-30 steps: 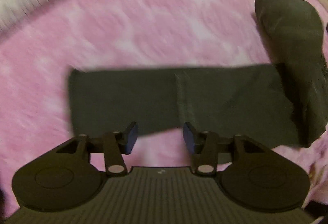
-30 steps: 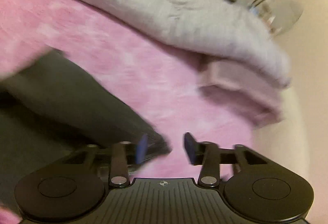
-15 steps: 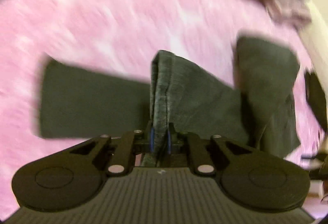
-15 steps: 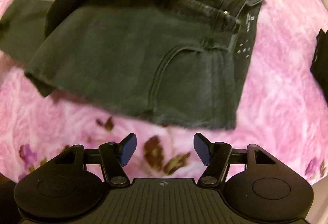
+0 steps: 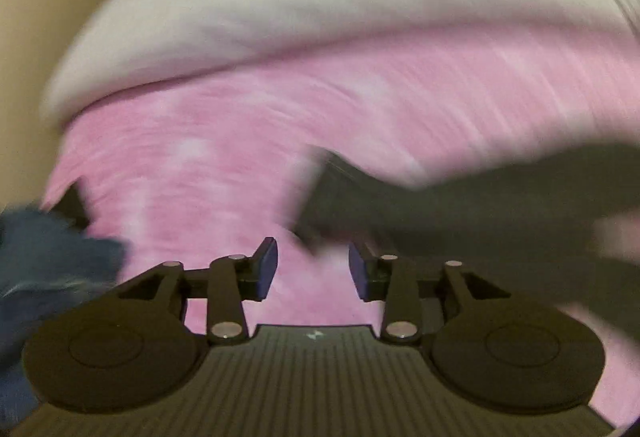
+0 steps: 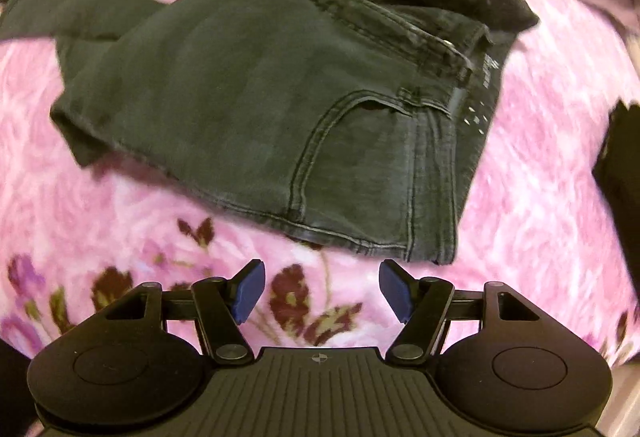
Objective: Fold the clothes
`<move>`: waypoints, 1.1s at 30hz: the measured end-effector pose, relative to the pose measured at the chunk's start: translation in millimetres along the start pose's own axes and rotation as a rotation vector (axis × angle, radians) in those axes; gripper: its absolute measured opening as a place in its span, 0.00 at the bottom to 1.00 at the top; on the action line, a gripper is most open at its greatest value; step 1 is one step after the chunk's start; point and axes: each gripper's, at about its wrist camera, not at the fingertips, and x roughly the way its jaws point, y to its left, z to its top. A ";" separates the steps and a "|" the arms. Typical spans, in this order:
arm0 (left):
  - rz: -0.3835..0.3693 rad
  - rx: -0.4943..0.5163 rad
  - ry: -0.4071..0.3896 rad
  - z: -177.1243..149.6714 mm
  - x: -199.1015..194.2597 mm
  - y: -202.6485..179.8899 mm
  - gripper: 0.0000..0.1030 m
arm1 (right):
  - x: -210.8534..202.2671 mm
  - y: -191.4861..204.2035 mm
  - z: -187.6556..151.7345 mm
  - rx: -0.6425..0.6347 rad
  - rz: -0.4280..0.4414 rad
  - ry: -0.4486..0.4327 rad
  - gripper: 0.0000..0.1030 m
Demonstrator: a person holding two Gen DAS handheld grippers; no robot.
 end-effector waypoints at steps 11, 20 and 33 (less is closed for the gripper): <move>-0.064 1.064 -0.148 -101.9 61.6 -181.7 0.68 | 45.2 55.2 -3.9 -0.481 -0.216 -0.075 0.66; -0.143 1.057 -0.090 -59.9 69.5 -163.2 0.05 | 57.3 40.8 12.6 -0.554 -0.146 -0.109 0.24; -0.089 0.704 0.012 -1.6 -32.5 -77.2 0.04 | -65.0 -39.2 3.5 -0.466 -0.250 -0.238 0.08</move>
